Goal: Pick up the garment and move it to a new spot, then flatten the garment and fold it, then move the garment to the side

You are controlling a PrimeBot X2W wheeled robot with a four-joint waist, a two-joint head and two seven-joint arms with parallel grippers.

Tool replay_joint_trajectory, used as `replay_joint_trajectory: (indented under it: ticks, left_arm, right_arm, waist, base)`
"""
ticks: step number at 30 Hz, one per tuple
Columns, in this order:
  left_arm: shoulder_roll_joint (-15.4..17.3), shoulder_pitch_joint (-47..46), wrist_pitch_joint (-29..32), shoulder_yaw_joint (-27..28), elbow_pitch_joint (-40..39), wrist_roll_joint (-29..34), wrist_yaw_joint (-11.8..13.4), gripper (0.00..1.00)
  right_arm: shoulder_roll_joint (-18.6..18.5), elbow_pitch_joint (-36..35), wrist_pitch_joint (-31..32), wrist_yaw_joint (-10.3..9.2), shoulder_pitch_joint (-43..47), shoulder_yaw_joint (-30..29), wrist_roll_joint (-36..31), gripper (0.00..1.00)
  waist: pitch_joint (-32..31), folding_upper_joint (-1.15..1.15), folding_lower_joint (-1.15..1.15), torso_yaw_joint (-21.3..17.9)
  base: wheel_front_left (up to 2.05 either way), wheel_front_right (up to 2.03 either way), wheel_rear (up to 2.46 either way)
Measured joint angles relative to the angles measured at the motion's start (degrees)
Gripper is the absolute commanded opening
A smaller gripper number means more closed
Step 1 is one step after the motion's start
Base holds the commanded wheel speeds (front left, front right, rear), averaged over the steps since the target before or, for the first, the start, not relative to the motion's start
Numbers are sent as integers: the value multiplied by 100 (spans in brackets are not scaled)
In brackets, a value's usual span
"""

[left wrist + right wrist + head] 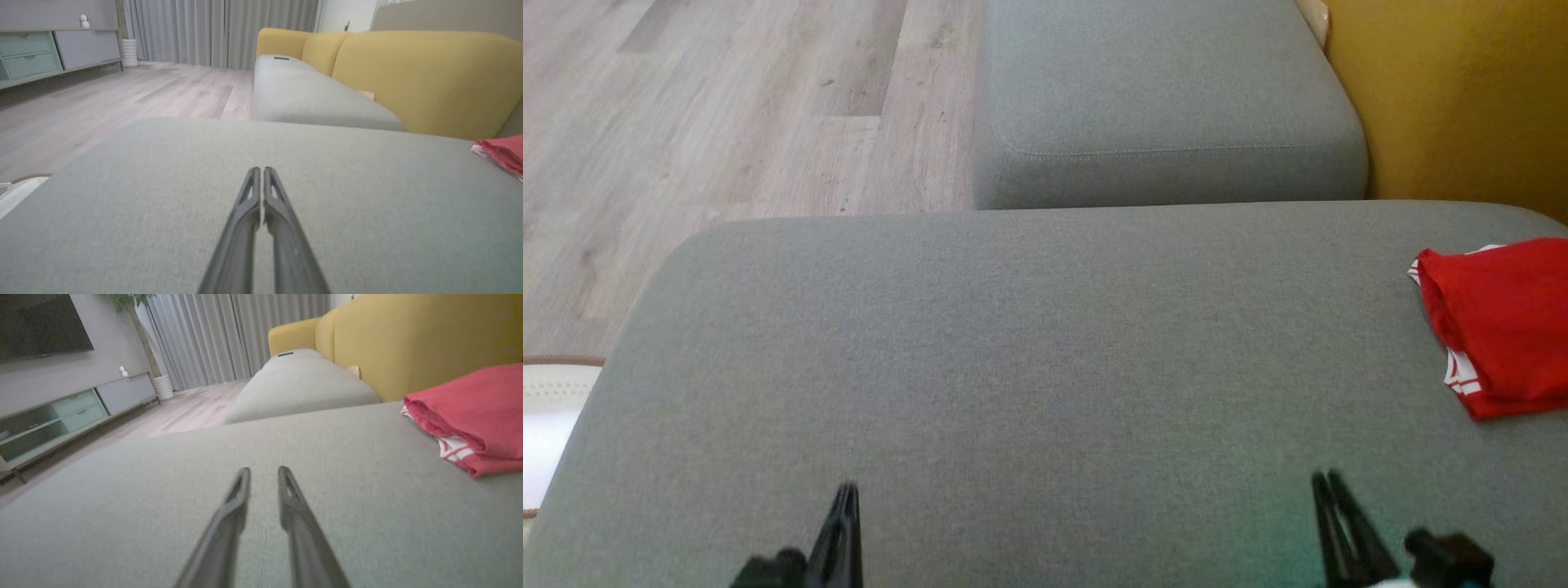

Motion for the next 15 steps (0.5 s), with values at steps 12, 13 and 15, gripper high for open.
replay_joint_trajectory:
  ticks: [12, 13, 15]
  left_arm:
    - [11, 115, 121, 43, 162, -776, -82, 0]
    - [14, 101, 151, 47, 174, -848, -109, 0]
    - [16, 55, 166, 57, 197, -991, -120, 0]
  right_arm:
    - [0, 104, 148, -4, 127, -32, 713, 0]
    - [0, 105, 175, -4, 115, -41, 782, 0]
    - [0, 104, 196, -4, 80, -57, 911, 0]
  waist:
    - [87, 0, 0, -31]
    - [94, 0, 0, -33]
    - [108, 0, 0, -39]
  base:
    - [0, 0, 0]
    - [0, 0, 0]
    - [0, 0, 0]
